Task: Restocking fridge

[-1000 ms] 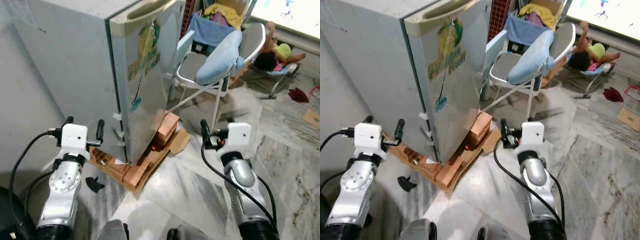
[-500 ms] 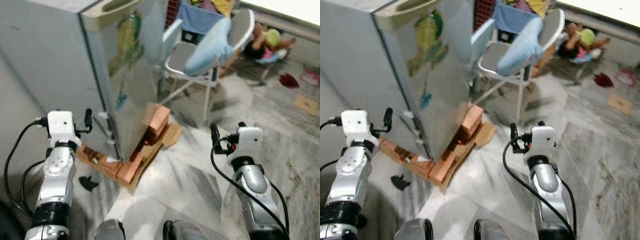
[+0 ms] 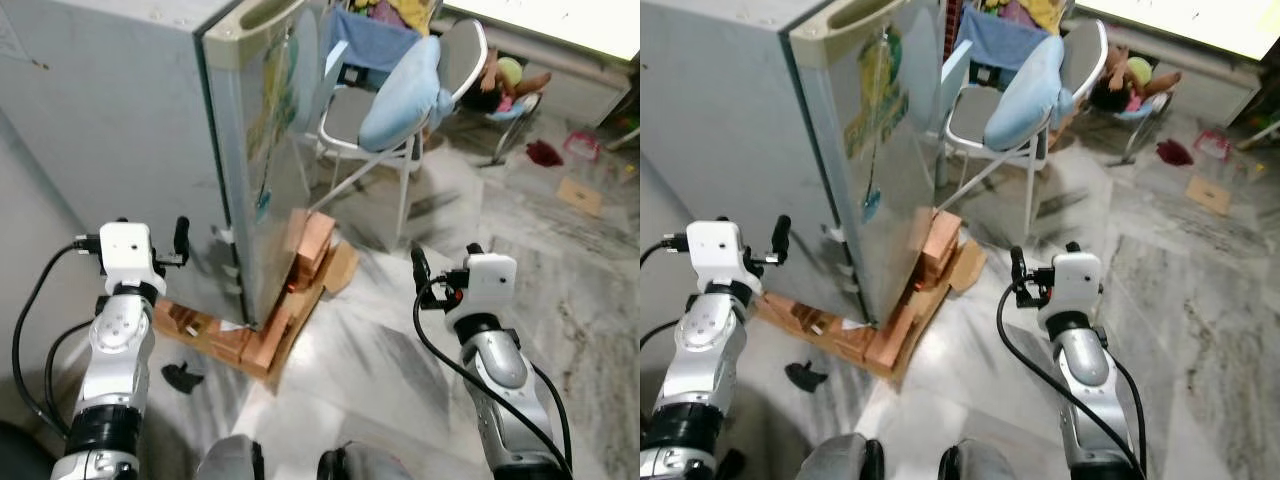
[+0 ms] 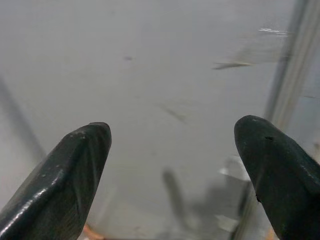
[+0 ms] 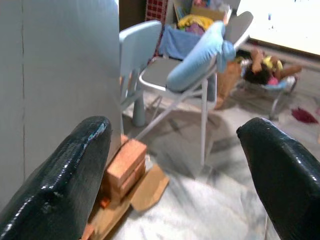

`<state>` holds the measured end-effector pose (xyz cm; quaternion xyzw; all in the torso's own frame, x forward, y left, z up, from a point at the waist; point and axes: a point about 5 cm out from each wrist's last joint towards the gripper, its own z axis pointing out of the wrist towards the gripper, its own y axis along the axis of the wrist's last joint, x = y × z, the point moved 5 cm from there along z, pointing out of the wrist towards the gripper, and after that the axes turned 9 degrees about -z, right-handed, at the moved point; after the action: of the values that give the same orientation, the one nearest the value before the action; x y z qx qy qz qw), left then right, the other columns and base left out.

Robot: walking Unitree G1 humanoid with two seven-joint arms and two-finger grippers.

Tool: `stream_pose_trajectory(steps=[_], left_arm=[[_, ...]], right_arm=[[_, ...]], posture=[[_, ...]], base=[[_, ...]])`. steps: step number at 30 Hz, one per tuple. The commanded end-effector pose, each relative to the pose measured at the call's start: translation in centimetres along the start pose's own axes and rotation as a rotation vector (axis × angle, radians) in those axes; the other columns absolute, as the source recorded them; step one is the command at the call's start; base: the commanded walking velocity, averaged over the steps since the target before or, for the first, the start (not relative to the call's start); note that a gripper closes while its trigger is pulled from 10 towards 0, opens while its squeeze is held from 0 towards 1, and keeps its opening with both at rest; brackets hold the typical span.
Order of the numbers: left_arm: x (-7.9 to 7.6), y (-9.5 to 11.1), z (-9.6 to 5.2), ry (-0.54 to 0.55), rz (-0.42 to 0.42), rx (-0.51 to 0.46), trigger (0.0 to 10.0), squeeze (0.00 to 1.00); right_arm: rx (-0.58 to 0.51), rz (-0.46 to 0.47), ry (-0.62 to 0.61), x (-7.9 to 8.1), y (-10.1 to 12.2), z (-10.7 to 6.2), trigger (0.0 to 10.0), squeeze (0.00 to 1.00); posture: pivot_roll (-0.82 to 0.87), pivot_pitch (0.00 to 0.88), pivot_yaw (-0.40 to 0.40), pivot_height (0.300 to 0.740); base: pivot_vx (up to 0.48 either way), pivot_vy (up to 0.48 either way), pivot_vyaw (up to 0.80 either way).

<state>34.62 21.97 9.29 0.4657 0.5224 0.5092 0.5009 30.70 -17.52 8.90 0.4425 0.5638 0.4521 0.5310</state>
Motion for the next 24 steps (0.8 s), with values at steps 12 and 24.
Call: stream_pose_trajectory(steps=[12,24], left_arm=[[-3.5,0.5,0.5,-0.184,-0.074,-0.006,10.0,0.00],[-6.9,0.7,1.1,-0.316,-0.163,0.006,10.0,0.00]], right_arm=[[0.011,-0.015,-0.023,-0.8,-0.1,-0.2,10.0,0.00],[0.019,-0.015,-0.025,-0.8,-0.2,-0.4,10.0,0.00]], posture=[[0.00,0.107,-0.083,0.740],[-0.01,0.113,-0.079,0.740]], base=[[0.000,0.000,0.00],[0.000,0.000,0.00]])
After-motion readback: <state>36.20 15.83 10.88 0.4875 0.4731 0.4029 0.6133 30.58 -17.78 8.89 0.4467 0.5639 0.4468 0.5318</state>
